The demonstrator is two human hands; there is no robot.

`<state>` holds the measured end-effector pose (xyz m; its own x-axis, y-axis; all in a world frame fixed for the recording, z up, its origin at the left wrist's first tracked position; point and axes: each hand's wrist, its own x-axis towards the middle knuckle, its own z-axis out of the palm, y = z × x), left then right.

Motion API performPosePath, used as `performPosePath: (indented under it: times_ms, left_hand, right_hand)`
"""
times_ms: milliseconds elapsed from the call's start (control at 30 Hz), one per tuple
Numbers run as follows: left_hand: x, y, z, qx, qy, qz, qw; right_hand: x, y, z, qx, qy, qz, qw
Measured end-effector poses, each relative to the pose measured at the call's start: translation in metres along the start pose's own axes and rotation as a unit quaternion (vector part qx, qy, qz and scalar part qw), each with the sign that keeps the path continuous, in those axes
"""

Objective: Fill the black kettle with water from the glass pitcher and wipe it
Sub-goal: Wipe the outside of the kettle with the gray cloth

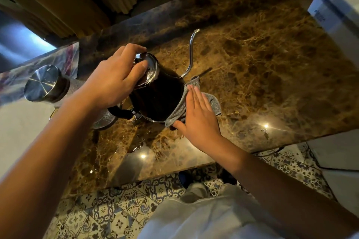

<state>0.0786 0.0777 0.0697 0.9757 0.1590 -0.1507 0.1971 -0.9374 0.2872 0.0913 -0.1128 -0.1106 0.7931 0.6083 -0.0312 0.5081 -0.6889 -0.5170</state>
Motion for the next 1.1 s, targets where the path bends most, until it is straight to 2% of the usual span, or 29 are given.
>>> performPosePath:
  times_ms: [100, 200, 333, 467, 567, 700, 767, 933, 1100]
  left_hand:
    - [0.000, 0.001, 0.001, -0.011, 0.001, -0.010, 1.000]
    - [-0.001, 0.002, 0.001, -0.020, -0.001, -0.016, 1.000]
    - [0.001, 0.003, -0.003, -0.024, -0.016, -0.007, 1.000]
    - [0.004, 0.001, -0.007, -0.037, -0.045, -0.004, 0.998]
    - [0.003, -0.001, -0.007, -0.053, -0.046, 0.001, 0.998]
    - [0.003, -0.002, -0.006, -0.082, -0.041, 0.005, 0.996]
    - [0.001, -0.001, -0.002, -0.107, -0.030, 0.002, 0.994]
    - [0.000, 0.002, 0.007, -0.148, -0.006, -0.020, 0.989]
    - [0.000, -0.003, 0.007, -0.162, -0.008, -0.015, 0.987]
  right_hand:
    - [-0.001, -0.003, -0.007, 0.033, -0.008, 0.003, 0.999]
    - [-0.001, -0.020, -0.019, 0.130, 0.017, 0.006, 0.991]
    - [0.021, -0.050, -0.046, 0.179, 0.076, -0.056, 0.979]
    - [0.044, -0.048, -0.067, 0.200, 0.024, -0.086, 0.976]
    - [0.056, -0.031, -0.064, 0.292, -0.016, -0.093, 0.952]
    - [0.060, -0.023, -0.051, 0.438, 0.025, -0.021, 0.899]
    - [0.053, -0.024, -0.043, 0.446, 0.037, -0.016, 0.894]
    - [0.022, -0.003, -0.017, 0.402, 0.041, -0.035, 0.914]
    - [0.008, 0.028, -0.019, 0.389, 0.067, 0.062, 0.917]
